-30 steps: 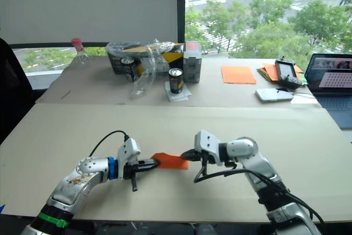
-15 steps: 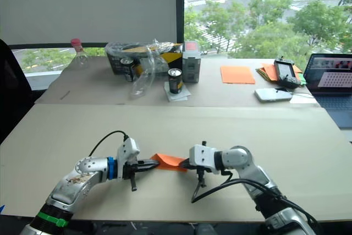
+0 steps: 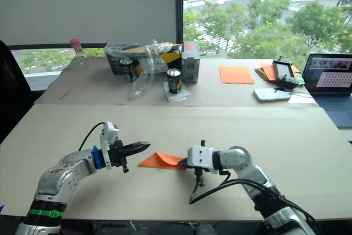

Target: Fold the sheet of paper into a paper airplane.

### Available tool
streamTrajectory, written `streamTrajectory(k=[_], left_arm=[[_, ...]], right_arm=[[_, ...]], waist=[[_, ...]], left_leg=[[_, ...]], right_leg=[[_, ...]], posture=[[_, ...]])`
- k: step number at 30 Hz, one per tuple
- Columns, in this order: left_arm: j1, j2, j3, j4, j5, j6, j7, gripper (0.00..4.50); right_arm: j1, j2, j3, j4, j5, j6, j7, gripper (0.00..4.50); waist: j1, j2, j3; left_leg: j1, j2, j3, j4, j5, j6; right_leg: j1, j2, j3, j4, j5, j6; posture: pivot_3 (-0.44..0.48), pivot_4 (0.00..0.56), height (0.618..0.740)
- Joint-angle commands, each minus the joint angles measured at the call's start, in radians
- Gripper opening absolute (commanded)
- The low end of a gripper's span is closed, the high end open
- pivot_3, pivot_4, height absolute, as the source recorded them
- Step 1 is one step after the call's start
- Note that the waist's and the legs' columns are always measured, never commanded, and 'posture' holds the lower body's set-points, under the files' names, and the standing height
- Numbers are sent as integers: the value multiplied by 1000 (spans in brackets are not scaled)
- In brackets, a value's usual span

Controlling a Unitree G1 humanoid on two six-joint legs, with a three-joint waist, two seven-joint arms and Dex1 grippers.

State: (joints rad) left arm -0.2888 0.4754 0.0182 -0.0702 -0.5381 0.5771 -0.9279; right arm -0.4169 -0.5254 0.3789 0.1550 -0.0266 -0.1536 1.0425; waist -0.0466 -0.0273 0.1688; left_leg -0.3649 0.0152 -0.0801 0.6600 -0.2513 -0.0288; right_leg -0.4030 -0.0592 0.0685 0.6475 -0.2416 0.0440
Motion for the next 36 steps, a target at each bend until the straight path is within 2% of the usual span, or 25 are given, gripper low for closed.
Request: streamTrajectory(k=[1,5,16,22,25,30,31,35,36], left_arm=[[-22,-20,-47,7,44,-27,24,0],[-21,-22,-130,65,141,-84,27,0],[-29,-48,-227,186,293,-209,53,0],[-17,-41,-243,180,314,-228,46,0],[-8,-41,-243,175,314,-229,48,0],[5,-47,-243,158,310,-221,53,0],[6,-48,-243,156,310,-221,54,0],[12,-43,-237,149,307,-216,59,0],[13,-41,-236,147,307,-216,59,0]], right_arm=[[11,-6,16,41,-59,20,-25,40],[23,-16,16,26,-58,24,-30,40],[46,-30,-20,-49,5,33,-15,40],[49,-113,-115,-204,100,88,25,1950],[38,-117,-158,-242,168,175,28,1950],[0,-19,-166,-249,196,345,-69,1950],[-2,-1,-156,-248,185,359,-87,1408],[11,56,-71,-235,102,376,-138,61],[11,66,-61,-233,97,379,-142,25]], waist=[[-1,0,0],[-2,0,0],[6,0,-1],[13,0,-1],[12,0,-1],[7,0,-1],[7,0,-1],[9,1,-1],[9,1,-1]], left_leg=[[0,0,0,0,0,0],[0,0,0,0,0,0],[1,0,0,0,0,0],[-1,-1,0,0,0,0],[-1,-1,0,0,0,0],[-1,0,0,0,0,0],[-1,0,0,0,0,0],[-3,-1,0,0,0,0],[-3,-1,0,0,0,0]], right_leg=[[0,0,0,0,0,0],[0,1,0,0,0,0],[2,0,0,0,0,0],[0,-1,0,-1,0,0],[0,0,0,-2,0,0],[0,0,0,-1,0,0],[0,0,0,-1,0,0],[-1,-1,0,-2,0,1],[-1,-1,0,-2,0,1]], posture=[[0,150,730],[0,150,730],[0,150,730],[0,150,730],[0,150,730],[0,150,730],[0,150,730],[0,150,730],[0,150,730]])
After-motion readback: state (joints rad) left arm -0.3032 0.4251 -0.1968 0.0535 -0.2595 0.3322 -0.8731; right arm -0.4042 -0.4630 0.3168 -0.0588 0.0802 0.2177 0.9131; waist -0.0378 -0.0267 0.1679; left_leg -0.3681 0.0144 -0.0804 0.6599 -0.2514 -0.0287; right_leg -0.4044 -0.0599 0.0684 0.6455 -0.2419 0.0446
